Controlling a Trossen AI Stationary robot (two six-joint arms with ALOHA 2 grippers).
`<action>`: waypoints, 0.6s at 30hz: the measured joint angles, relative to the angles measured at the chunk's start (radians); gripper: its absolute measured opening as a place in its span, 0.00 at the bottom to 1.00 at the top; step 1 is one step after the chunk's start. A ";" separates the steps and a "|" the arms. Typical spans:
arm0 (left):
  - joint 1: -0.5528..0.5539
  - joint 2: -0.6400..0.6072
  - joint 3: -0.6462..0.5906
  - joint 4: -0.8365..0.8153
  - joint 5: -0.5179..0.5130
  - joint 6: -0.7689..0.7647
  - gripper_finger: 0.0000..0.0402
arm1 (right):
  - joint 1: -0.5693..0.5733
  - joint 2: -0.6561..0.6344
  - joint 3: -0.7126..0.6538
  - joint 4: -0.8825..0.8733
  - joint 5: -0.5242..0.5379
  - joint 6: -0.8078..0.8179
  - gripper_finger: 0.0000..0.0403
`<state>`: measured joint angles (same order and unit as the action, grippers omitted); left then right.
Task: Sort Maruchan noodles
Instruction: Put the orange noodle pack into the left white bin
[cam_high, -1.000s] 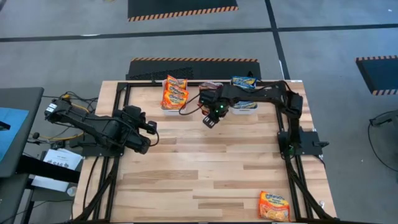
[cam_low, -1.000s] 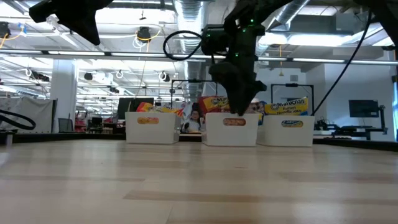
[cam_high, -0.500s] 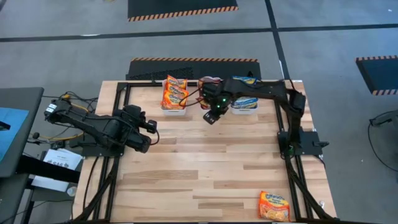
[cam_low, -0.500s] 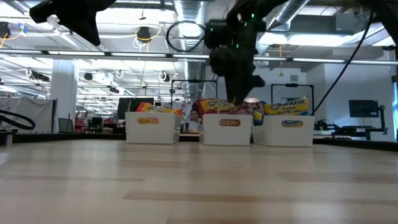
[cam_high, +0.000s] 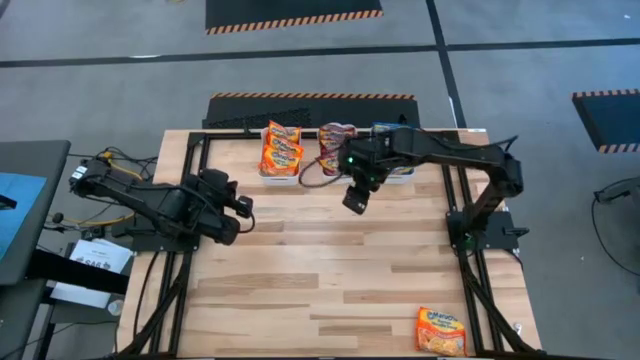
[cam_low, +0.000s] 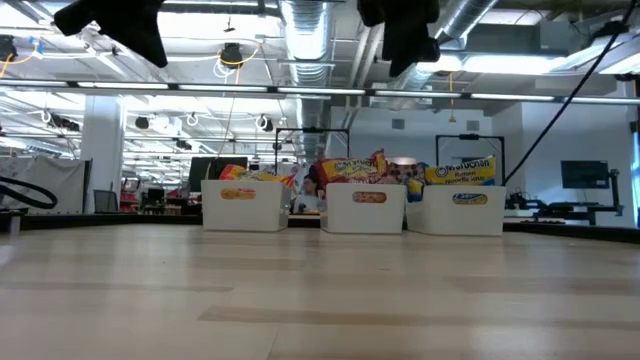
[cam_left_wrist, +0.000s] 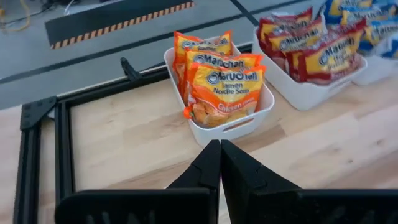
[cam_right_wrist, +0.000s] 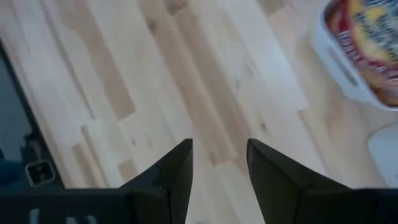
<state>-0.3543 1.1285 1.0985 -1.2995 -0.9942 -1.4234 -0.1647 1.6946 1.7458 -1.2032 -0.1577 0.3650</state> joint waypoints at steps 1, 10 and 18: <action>-0.002 0.000 0.000 0.007 0.003 0.022 0.00 | 0.012 -0.002 0.000 -0.005 -0.001 0.001 0.44; -0.006 0.000 0.000 0.065 0.050 0.130 0.00 | 0.216 -0.007 -0.001 -0.345 0.006 0.081 0.52; -0.006 0.000 0.000 0.084 0.049 0.124 0.00 | 0.445 -0.030 -0.059 -0.368 0.014 0.189 0.56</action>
<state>-0.3599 1.1290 1.0985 -1.2158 -0.9454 -1.2991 0.2805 1.6642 1.6864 -1.5709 -0.1434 0.5540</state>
